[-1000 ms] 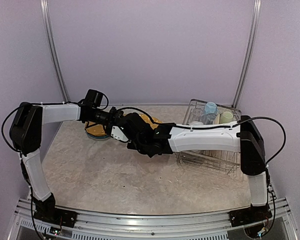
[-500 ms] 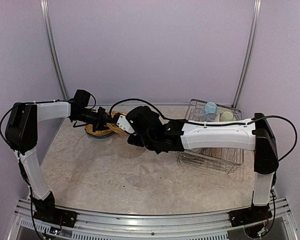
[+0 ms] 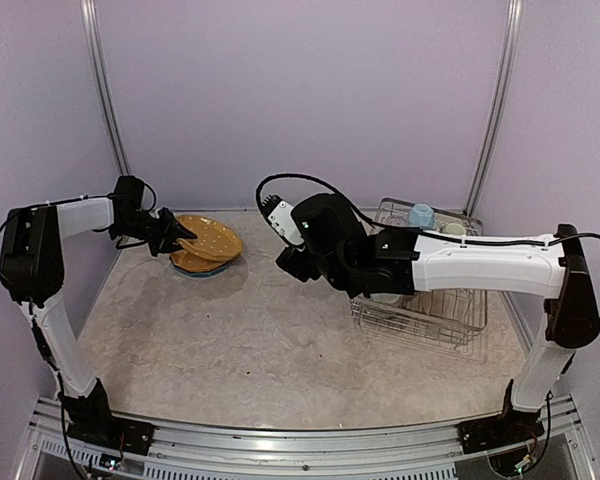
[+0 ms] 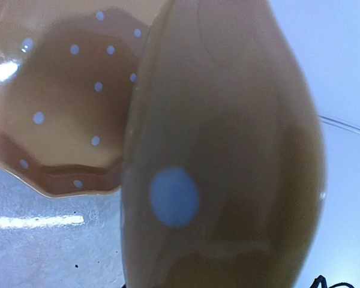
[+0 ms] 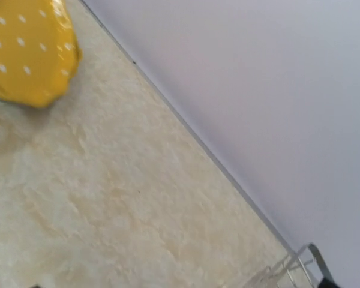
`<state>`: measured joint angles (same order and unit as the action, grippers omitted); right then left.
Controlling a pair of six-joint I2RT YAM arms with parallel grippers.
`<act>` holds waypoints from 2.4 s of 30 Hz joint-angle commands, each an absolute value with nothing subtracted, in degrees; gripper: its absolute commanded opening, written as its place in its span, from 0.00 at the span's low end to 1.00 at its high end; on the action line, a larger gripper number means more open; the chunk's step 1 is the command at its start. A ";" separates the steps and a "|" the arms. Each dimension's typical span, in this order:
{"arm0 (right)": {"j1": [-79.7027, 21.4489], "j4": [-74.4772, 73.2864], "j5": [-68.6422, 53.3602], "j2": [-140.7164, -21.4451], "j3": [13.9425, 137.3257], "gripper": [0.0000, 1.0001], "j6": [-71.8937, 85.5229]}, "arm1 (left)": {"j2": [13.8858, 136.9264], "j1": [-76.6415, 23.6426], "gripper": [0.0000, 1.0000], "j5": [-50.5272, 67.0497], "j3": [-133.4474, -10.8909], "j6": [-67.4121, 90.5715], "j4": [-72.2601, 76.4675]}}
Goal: Unload the mixed dishes from the dish rack
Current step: Place the plate on the plate.
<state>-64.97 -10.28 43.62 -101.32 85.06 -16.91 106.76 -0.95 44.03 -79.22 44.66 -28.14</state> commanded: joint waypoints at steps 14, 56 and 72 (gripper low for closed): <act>-58.84 -12.66 36.97 -89.32 78.30 1.00 -1.30 | 110.45 5.03 0.02 49.17 -85.26 42.42 -25.64; -52.77 -6.80 28.97 -76.44 66.74 1.00 6.97 | 116.17 1.71 0.78 27.46 -96.01 32.60 -43.87; -50.48 -17.42 33.48 -74.51 69.85 1.00 12.73 | 115.86 0.35 0.99 19.58 -98.29 31.64 -47.54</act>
